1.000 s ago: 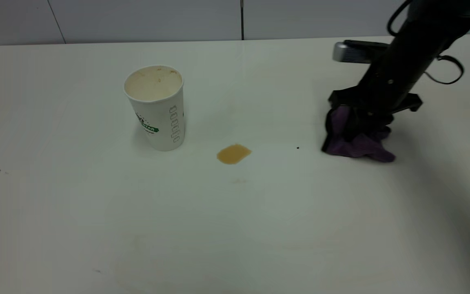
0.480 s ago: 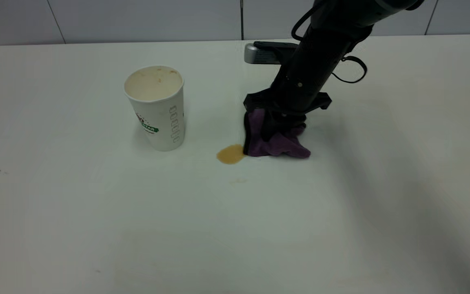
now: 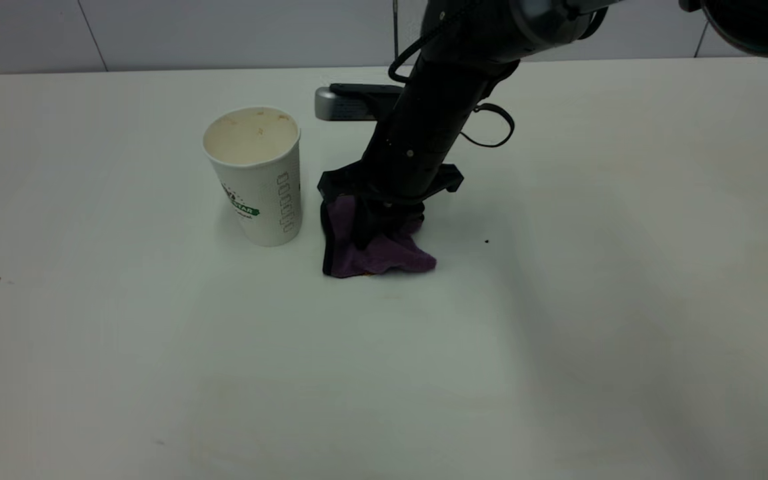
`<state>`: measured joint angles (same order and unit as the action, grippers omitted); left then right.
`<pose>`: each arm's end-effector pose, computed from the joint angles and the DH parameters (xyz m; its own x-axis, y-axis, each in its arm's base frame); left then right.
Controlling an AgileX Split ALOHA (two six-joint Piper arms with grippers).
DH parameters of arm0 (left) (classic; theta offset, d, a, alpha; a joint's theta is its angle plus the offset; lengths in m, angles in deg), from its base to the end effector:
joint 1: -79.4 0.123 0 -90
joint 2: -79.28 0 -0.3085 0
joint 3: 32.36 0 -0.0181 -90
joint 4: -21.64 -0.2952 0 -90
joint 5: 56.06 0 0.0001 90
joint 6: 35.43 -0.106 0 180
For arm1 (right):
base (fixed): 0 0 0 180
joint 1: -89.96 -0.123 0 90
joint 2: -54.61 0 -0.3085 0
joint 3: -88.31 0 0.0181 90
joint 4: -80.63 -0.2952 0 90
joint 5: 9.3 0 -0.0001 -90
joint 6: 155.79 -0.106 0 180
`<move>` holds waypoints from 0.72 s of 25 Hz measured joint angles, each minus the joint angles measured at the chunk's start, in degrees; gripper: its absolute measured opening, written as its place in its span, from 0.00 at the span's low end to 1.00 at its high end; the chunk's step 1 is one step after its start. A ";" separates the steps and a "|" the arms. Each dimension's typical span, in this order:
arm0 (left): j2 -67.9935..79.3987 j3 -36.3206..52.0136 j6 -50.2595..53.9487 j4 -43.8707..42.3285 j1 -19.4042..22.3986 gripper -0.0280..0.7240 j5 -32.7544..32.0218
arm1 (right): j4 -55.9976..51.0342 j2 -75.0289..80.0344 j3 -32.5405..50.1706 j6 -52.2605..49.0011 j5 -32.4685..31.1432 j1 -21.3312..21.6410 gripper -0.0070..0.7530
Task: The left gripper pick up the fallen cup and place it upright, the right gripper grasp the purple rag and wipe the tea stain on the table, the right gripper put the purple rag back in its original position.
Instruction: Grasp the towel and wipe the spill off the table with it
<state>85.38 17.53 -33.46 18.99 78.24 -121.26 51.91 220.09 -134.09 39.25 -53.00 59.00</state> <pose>0.0185 0.0041 0.2810 -0.5171 -0.0045 -0.8559 -0.0234 0.9997 0.0089 0.4835 0.3311 -0.0413 -0.8799 -0.4020 -0.2534 -0.4707 0.8104 0.3488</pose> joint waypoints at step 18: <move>0.00 0.00 0.00 0.00 0.00 0.76 0.00 | 30.85 -0.73 -0.77 -22.33 -16.83 1.76 0.09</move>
<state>85.38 17.53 -33.46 18.99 78.24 -121.26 82.76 219.35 -134.87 16.92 -69.83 60.76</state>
